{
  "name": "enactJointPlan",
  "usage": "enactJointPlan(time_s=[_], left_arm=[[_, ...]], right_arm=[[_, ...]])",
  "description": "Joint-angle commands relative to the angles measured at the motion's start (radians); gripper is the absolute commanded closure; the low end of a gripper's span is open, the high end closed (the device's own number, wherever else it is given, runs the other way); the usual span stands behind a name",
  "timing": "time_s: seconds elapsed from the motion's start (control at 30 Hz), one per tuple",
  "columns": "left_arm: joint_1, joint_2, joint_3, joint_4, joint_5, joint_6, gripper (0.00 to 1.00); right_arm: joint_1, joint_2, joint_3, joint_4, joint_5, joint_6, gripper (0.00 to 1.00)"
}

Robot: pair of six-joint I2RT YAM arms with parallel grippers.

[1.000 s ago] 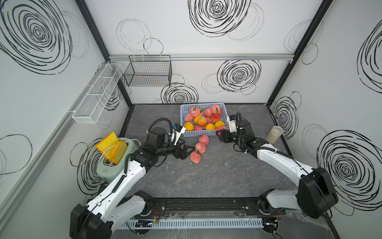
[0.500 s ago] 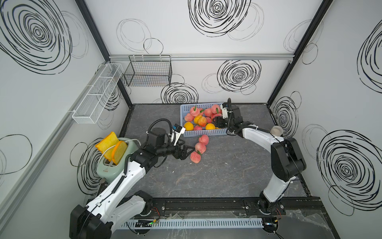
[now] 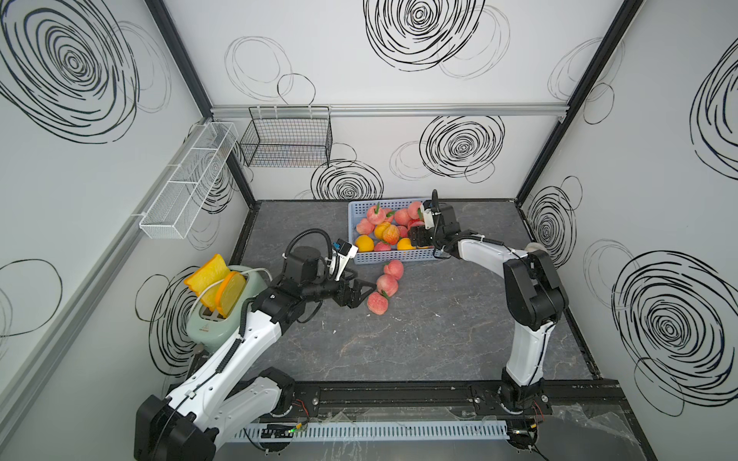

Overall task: Put the peaches into the basket
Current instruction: Place the peach in the basket.

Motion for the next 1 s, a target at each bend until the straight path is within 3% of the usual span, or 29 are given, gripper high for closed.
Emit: enactJointPlan(time_s=[0.0,0.2,0.4,0.53,0.8,0.97], left_arm=[[0.010,-0.003,-0.004,0.040,0.004,-0.004,0.11],[0.013,-0.004,-0.004,0.039,0.004,-0.005,0.11],[0.012,0.000,-0.007,0.039,-0.004,-0.009,0.11],[0.011,0.005,-0.006,0.038,-0.018,-0.012,0.11],[0.016,0.051,-0.004,0.045,-0.076,-0.031,0.12],[0.017,0.100,0.006,0.036,-0.159,-0.049,0.11]], right_arm=[[-0.003,-0.006,0.030,-0.026,0.002,-0.019,0.12],[-0.005,-0.047,0.033,-0.052,0.019,-0.032,0.08],[-0.002,-0.203,-0.092,-0.003,0.022,-0.030,0.08],[0.001,-0.362,-0.278,0.084,-0.013,-0.004,0.08],[0.027,-0.744,-0.802,0.380,-0.129,-0.031,0.06],[0.034,-0.881,-0.951,0.473,-0.155,-0.031,0.06]])
